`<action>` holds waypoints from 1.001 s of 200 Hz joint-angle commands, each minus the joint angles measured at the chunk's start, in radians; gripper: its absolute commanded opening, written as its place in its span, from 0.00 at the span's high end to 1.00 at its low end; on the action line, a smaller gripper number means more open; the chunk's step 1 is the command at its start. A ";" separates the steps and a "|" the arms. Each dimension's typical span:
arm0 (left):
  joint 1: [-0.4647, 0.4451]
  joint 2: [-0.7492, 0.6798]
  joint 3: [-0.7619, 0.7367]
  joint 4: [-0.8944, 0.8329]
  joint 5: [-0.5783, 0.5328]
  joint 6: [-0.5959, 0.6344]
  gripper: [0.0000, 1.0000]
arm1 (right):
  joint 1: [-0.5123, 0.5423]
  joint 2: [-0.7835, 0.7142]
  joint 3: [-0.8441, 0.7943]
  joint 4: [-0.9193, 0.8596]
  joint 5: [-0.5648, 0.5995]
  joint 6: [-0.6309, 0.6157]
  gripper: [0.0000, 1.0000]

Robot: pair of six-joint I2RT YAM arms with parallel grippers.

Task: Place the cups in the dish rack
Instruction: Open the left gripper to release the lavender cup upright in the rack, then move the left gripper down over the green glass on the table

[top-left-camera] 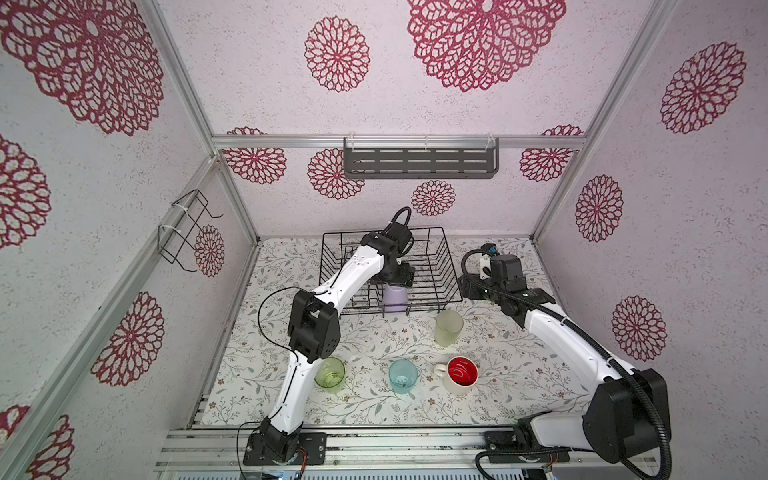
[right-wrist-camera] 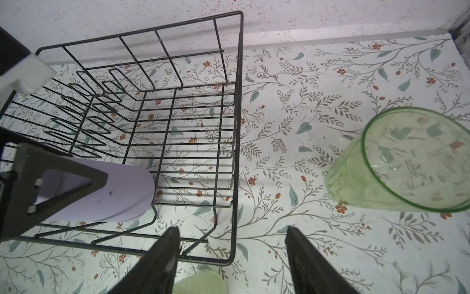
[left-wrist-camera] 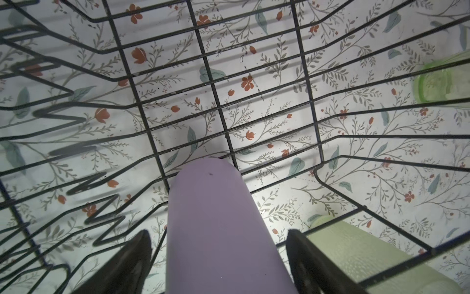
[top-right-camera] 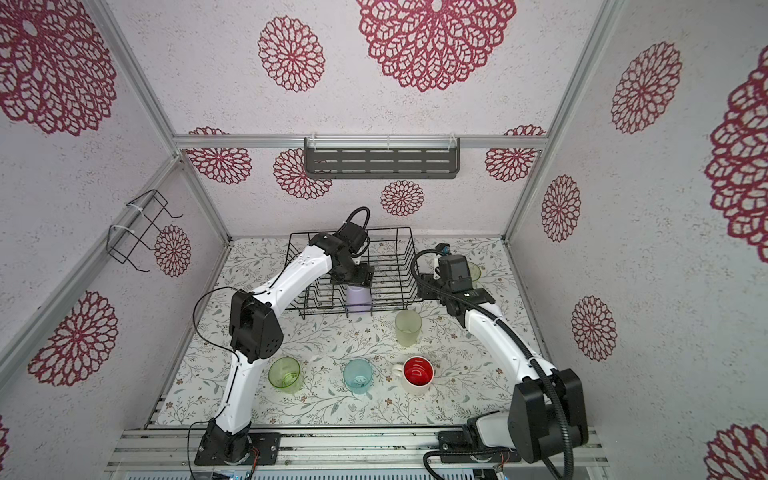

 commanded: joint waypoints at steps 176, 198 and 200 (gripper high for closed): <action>-0.030 -1.056 -1.124 0.019 -0.001 -0.359 0.14 | 0.078 0.019 0.120 0.029 0.067 -0.034 0.30; -0.104 -1.073 -1.189 0.036 0.040 -0.391 0.17 | 0.078 0.003 0.118 0.054 0.066 -0.059 0.30; -0.113 -1.070 -1.192 0.034 0.031 -0.396 0.17 | 0.078 0.001 0.120 0.053 0.066 -0.064 0.30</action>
